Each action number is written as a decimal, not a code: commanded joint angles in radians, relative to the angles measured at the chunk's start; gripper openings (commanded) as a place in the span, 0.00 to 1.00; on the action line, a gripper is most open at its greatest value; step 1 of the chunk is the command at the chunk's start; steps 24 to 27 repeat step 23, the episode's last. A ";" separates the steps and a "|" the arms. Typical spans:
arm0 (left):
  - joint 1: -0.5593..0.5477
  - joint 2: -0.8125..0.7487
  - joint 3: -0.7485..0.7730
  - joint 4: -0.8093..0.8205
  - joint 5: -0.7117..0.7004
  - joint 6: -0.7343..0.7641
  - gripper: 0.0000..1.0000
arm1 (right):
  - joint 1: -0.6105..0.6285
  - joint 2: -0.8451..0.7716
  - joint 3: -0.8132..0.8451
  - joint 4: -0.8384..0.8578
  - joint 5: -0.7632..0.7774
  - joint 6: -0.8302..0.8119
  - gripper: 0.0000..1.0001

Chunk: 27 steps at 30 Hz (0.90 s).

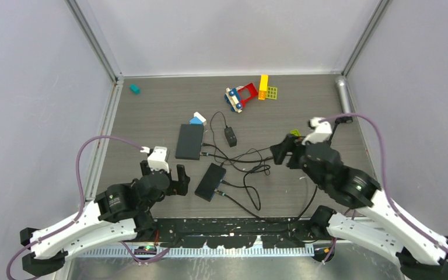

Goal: Insert the plug into the switch port
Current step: Reset both arms

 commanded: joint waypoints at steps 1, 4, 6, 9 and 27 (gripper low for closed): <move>0.001 -0.026 0.019 -0.049 -0.050 -0.045 1.00 | 0.001 -0.169 -0.007 -0.092 0.169 0.052 0.78; 0.001 -0.085 -0.003 -0.034 -0.061 -0.045 1.00 | 0.002 -0.271 -0.022 -0.109 0.231 0.015 0.78; 0.001 -0.113 -0.013 -0.024 -0.062 -0.038 1.00 | 0.002 -0.321 -0.033 -0.116 0.276 0.005 0.78; 0.001 -0.137 -0.014 -0.032 -0.068 -0.044 1.00 | 0.002 -0.373 -0.052 -0.126 0.307 -0.002 0.79; 0.001 -0.113 -0.010 -0.035 -0.075 -0.047 1.00 | 0.002 -0.425 -0.094 -0.157 0.347 -0.010 0.79</move>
